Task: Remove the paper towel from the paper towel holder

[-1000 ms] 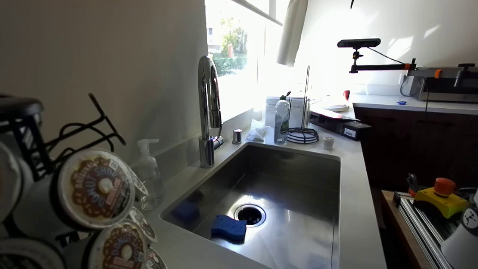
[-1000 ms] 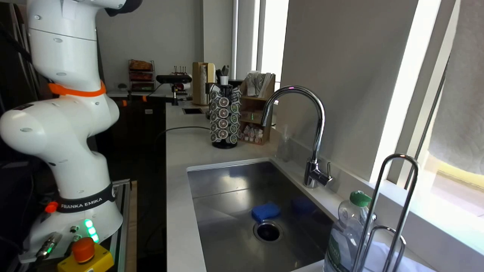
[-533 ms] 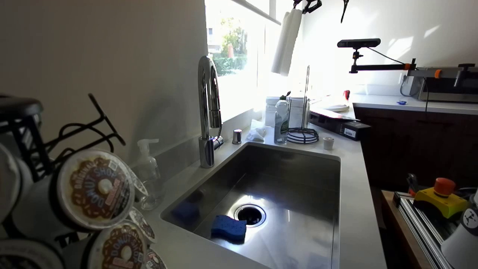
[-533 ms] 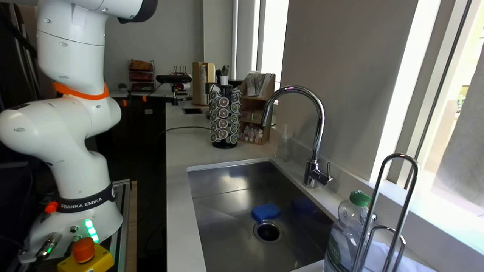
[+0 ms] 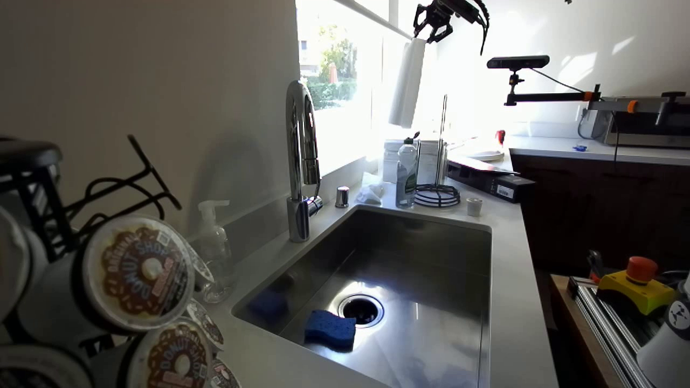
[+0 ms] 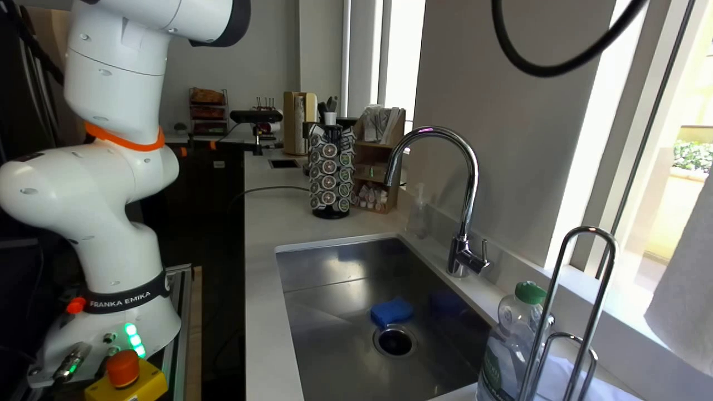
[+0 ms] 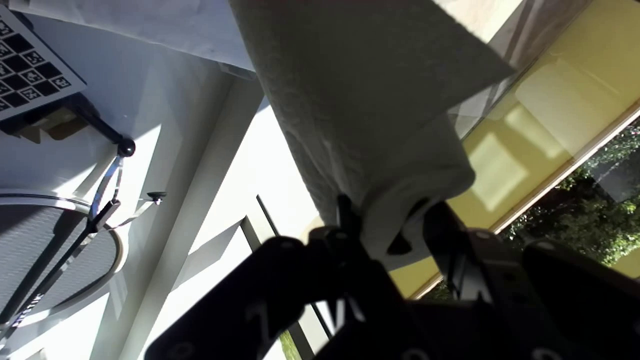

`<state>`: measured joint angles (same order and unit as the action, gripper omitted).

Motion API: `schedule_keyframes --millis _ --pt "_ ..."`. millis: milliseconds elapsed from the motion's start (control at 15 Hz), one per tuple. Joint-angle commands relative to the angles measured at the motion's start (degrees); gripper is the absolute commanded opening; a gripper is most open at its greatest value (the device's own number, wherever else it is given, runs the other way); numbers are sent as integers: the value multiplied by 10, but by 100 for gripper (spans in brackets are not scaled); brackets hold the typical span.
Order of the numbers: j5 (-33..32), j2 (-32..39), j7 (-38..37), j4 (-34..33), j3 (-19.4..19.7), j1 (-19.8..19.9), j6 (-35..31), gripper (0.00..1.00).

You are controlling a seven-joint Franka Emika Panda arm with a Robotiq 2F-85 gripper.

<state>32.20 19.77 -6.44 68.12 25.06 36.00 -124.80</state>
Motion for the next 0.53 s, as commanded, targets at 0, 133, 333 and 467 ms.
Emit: schedule_keyframes --millis 0,133,333,467 --pt "21 24 17 -5 -10 5 -22 11" --pt "27 33 24 -3 -16 4 -41 11" --pt "23 44 27 -1 -24 1 -55 11" --pt "25 45 35 9 -32 -1 -65 11"
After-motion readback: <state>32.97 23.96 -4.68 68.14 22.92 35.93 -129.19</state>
